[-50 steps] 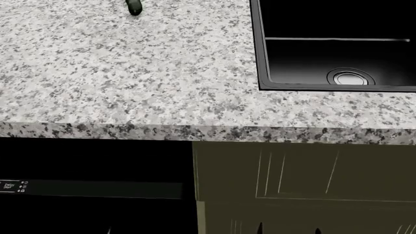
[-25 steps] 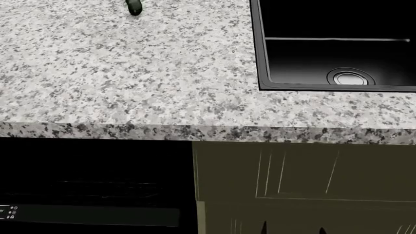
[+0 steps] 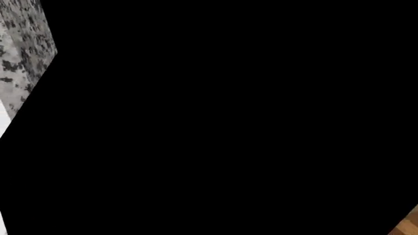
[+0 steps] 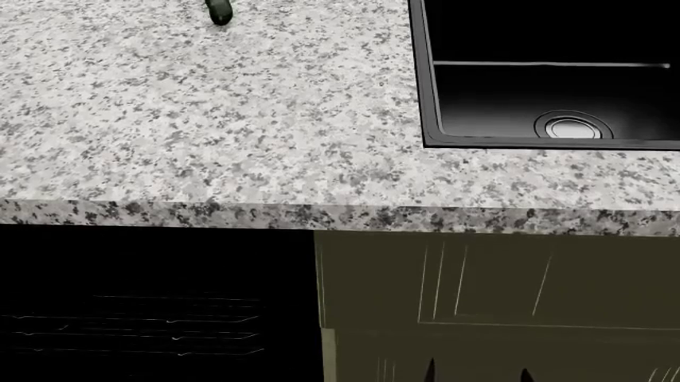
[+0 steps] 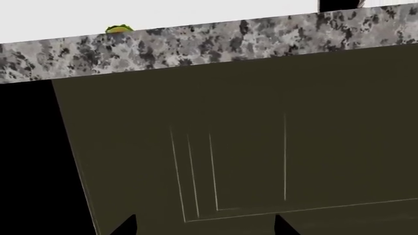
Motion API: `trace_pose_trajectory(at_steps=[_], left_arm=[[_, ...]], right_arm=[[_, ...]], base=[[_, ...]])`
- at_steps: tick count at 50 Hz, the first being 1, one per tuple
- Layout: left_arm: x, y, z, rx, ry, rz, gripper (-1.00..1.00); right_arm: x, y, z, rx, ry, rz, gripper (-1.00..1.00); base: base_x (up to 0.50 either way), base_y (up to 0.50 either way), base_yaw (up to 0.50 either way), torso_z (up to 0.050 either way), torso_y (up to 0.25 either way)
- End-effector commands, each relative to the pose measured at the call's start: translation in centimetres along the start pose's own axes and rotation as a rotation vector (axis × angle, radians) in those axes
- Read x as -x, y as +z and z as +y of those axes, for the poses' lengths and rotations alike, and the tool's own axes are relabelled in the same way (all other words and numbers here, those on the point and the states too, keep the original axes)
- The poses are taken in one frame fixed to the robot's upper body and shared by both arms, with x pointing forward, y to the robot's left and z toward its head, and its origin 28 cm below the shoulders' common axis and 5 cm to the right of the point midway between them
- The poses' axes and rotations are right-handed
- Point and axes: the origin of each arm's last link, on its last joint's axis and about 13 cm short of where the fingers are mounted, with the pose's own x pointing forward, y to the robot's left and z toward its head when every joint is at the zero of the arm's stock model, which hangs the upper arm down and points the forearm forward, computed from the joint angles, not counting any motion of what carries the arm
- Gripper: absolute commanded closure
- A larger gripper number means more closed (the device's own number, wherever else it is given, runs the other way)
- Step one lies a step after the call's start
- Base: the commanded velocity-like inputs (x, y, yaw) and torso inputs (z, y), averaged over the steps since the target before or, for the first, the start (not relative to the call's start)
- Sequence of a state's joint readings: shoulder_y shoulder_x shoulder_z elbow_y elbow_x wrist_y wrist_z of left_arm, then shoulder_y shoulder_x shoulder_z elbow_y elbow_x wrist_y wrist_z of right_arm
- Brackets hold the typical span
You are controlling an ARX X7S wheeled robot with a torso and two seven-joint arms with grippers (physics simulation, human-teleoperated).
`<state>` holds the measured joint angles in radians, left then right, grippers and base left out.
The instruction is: Open the dishwasher door
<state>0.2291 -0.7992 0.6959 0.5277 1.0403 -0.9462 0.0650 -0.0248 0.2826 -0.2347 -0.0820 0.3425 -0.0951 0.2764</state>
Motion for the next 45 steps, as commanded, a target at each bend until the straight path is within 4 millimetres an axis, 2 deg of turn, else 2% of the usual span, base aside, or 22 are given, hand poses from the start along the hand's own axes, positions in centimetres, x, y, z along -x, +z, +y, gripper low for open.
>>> trace_pose_trajectory(at_steps=[1,14,26,35,45], left_arm=[[3.7,2.4,-5.1,0.198,-0.578,-0.122,1.0],[4.8,2.9,-5.3,0.212,-0.664,-0.144,1.0],[6.6,3.4,-7.5,0.261,-0.773,-0.153,1.0],[7.5,3.2,-8.2,0.271,-0.806,-0.134,1.0],[9.5,3.5,-10.4,0.32,-0.884,-0.129,1.0]], right_arm=[[-0.1,0.5,0.1,0.003,0.004,-0.007,-1.0],[-0.1,0.3,0.0,-0.002,0.001,-0.009,-1.0],[-0.1,0.5,0.1,-0.002,0.002,-0.01,-1.0],[-0.2,0.5,0.1,-0.005,0.005,-0.012,-1.0],[-0.2,0.4,0.2,-0.004,0.008,-0.011,-1.0]], base=[[0.01,0.0,0.0,-0.01,0.0],[0.0,0.0,0.0,-0.002,0.0],[0.0,0.0,0.0,-0.003,0.0],[0.0,0.0,-0.01,-0.004,0.0],[0.0,0.0,-0.01,-0.004,0.0]])
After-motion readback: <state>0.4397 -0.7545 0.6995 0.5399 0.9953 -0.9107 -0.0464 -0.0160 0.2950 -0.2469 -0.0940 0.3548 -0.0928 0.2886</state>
